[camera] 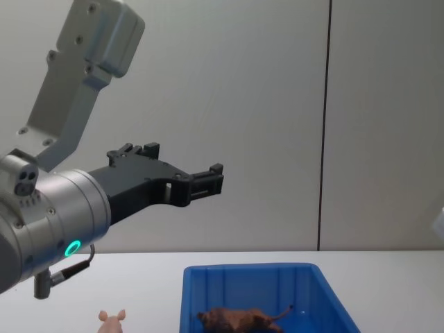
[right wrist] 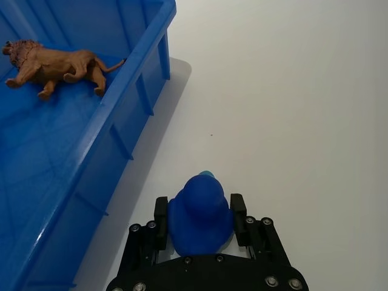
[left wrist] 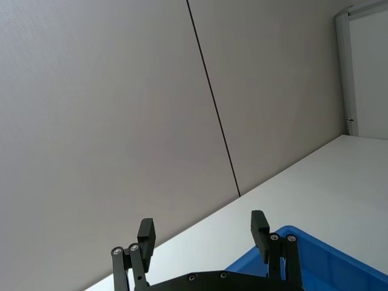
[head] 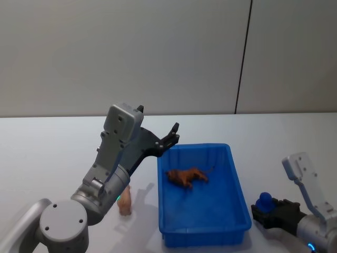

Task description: Pick up the two dolls from the table and place them into the box.

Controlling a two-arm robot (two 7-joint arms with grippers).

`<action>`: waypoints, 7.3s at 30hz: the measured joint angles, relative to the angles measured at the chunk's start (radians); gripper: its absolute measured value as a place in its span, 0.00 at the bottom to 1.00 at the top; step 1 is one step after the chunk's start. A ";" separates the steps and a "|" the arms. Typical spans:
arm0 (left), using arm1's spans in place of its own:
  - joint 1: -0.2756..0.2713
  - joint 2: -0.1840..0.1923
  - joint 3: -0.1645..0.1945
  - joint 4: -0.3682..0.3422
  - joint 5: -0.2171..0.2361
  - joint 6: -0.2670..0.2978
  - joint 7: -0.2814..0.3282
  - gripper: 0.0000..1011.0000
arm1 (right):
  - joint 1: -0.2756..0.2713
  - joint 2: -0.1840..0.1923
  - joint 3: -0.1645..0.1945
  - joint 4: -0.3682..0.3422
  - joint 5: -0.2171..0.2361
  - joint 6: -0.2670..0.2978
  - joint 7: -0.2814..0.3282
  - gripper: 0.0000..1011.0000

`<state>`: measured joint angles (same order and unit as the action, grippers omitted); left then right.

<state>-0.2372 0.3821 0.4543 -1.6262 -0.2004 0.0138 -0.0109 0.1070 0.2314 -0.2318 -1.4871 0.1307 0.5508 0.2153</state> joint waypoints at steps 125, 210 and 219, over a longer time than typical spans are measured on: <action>0.000 0.012 -0.017 -0.013 0.014 0.010 0.003 0.99 | -0.006 0.066 0.152 -0.231 0.373 -0.169 -0.053 1.00; -0.003 0.007 -0.086 0.111 -0.233 0.629 0.004 0.99 | -0.036 0.086 0.184 -0.256 0.429 -0.181 -0.108 1.00; -0.022 -0.008 -0.088 0.143 -0.219 0.647 0.012 0.99 | -0.036 0.086 0.184 -0.256 0.429 -0.181 -0.108 1.00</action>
<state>-0.2589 0.3738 0.3661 -1.4830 -0.4190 0.6603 0.0007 0.0715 0.3175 -0.0478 -1.7427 0.5596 0.3694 0.1072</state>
